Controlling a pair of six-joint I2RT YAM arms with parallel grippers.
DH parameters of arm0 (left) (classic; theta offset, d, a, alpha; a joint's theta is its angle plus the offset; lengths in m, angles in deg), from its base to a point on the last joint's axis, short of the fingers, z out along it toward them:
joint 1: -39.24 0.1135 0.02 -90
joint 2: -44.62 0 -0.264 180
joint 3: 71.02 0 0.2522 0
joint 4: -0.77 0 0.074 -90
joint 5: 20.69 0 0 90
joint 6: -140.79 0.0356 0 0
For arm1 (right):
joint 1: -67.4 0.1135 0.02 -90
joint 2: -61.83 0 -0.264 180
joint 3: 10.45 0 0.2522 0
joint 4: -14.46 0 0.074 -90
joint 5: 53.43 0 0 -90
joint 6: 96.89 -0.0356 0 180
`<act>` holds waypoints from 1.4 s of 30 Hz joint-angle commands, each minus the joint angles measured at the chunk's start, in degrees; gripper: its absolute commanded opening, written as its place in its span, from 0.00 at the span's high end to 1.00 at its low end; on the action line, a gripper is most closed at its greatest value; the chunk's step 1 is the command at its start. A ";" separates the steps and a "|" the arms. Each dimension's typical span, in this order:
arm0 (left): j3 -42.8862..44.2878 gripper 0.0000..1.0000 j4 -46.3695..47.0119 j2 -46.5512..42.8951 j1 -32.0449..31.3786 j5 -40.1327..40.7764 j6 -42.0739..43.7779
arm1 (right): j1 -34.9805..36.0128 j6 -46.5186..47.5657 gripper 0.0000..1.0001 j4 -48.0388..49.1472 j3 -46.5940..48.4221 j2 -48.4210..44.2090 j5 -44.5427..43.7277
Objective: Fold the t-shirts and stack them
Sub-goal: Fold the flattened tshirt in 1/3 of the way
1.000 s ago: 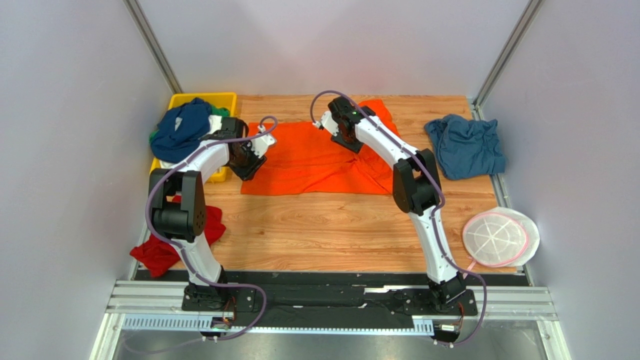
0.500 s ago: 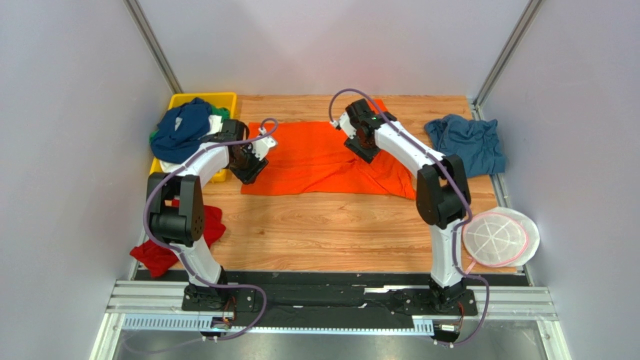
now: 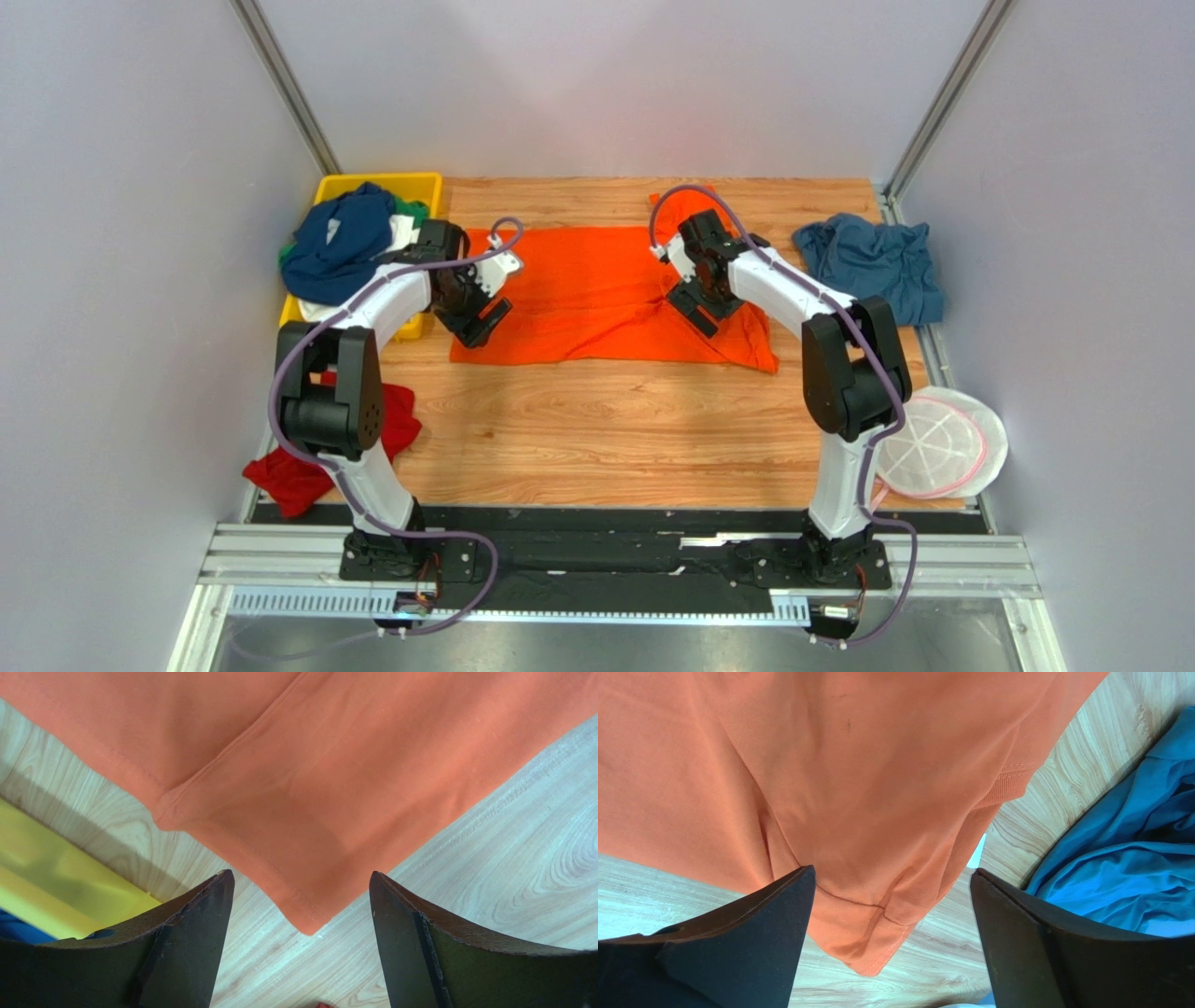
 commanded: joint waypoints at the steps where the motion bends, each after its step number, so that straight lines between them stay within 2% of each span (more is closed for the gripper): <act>1: 3.26 0.20 -0.29 2.73 -0.69 -0.72 -0.41 | -0.62 -0.44 0.12 4.59 0.24 0.12 -0.11; 9: 4.40 0.19 0.15 5.46 -1.04 0.86 0.29 | -1.85 1.49 0.12 5.73 1.30 3.98 -0.02; 19: 4.40 0.19 -0.20 9.42 -2.53 4.38 0.99 | -2.46 2.02 0.12 6.96 -3.53 5.66 1.29; 27: 3.52 0.19 -1.60 9.59 -3.76 7.01 1.61 | -2.64 2.19 0.12 8.11 -9.86 2.85 3.14; 42: 2.56 0.19 -4.86 10.83 -6.58 13.26 3.72 | -2.55 1.58 0.13 5.65 -14.87 -3.13 5.43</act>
